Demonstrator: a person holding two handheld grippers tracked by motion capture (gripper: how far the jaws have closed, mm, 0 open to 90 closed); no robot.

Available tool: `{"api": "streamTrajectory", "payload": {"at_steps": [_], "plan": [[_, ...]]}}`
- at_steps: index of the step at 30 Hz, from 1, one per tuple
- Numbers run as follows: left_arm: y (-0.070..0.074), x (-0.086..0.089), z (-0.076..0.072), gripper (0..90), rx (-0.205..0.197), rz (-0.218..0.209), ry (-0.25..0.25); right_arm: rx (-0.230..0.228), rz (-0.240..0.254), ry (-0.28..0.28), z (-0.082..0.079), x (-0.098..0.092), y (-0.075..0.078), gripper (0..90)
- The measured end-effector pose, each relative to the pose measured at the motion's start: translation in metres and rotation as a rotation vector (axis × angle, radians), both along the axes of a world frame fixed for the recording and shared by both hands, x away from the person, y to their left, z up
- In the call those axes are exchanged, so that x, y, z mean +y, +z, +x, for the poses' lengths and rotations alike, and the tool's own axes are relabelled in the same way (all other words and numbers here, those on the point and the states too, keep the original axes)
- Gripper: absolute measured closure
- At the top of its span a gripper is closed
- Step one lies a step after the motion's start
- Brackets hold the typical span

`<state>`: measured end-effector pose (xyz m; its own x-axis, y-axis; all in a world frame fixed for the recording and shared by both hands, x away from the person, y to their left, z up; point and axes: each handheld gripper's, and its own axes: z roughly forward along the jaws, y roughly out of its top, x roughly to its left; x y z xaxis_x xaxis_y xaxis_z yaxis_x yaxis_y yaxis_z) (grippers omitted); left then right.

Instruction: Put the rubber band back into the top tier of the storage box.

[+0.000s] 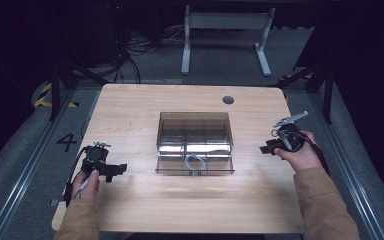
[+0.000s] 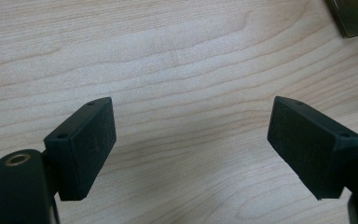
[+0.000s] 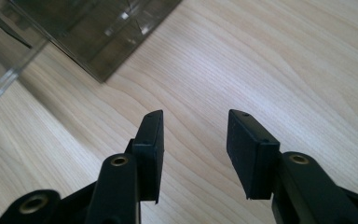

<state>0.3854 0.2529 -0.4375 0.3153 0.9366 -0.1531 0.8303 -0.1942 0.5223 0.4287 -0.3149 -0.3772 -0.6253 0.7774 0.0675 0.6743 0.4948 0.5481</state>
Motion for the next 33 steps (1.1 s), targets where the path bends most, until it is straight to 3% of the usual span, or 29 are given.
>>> {"api": "streamTrajectory", "payload": {"at_steps": [9,27,33], "plan": [[0.0,0.0,0.0,16.0,0.004,0.002,0.001,0.006,0.007,-0.013,-0.003,-0.01,-0.017,57.1],[-0.002,-0.001,0.001,16.0,0.006,0.013,-0.008,0.024,0.022,-0.006,-0.015,-0.008,-0.057,56.8],[-0.003,-0.002,0.001,16.0,0.006,0.014,-0.007,-0.009,0.043,-0.008,-0.022,-0.009,-0.062,57.1]]}}
